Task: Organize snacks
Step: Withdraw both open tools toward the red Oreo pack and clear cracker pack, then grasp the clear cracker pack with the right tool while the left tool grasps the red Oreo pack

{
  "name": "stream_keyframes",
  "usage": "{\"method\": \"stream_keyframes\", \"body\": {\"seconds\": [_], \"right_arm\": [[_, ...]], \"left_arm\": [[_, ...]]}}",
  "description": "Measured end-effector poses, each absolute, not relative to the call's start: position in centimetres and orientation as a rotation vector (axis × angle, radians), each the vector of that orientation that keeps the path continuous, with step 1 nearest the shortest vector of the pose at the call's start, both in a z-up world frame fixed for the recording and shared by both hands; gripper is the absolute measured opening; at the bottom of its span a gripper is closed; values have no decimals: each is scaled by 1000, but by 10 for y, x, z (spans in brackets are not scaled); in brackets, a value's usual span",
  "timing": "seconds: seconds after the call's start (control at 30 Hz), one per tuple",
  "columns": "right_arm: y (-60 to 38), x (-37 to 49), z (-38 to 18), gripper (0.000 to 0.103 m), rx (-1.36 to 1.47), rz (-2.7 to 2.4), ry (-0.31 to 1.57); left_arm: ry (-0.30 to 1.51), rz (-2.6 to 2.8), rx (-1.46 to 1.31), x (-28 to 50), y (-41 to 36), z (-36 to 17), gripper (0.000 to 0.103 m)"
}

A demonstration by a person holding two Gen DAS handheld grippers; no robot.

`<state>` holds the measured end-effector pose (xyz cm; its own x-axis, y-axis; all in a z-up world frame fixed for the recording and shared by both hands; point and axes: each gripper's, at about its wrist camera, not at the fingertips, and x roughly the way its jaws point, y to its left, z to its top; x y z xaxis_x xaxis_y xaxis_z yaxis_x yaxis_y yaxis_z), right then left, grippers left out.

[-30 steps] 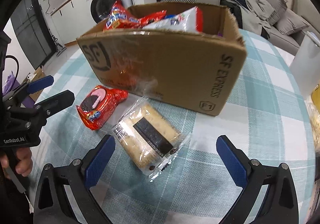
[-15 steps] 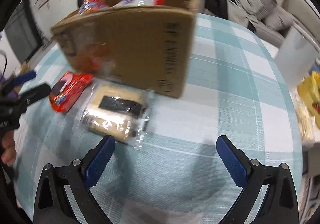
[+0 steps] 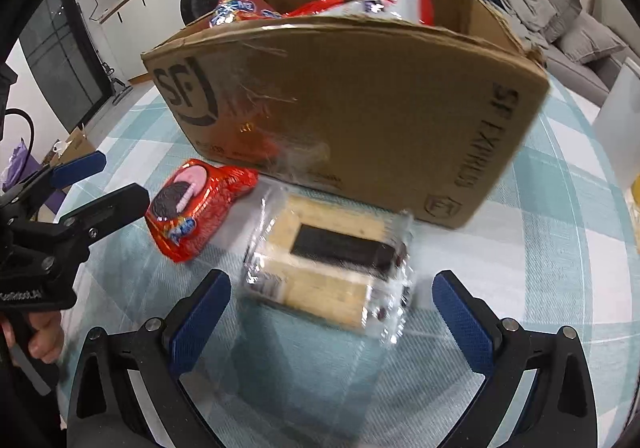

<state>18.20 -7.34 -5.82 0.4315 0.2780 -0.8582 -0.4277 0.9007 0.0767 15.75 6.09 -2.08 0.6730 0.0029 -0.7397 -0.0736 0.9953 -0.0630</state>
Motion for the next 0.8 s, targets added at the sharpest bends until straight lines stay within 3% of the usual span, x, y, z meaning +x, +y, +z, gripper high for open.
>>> {"method": "stream_keyframes", "body": {"seconds": [0.4, 0.5, 0.57, 0.7, 0.8], "right_arm": [[-87, 184, -60, 100, -143, 396, 1038], [-86, 178, -58, 84, -144, 415, 1022], [-87, 175, -56, 81, -144, 425, 1016], [-92, 170, -52, 65, -125, 451, 990], [-98, 166, -49, 63, -105, 461, 979]], "left_arm": [[846, 27, -102, 160, 59, -30, 102], [848, 19, -89, 160, 54, -31, 102], [846, 18, -89, 160, 53, -31, 102], [849, 12, -95, 160, 52, -31, 102], [849, 10, -93, 159, 49, -31, 102]]}}
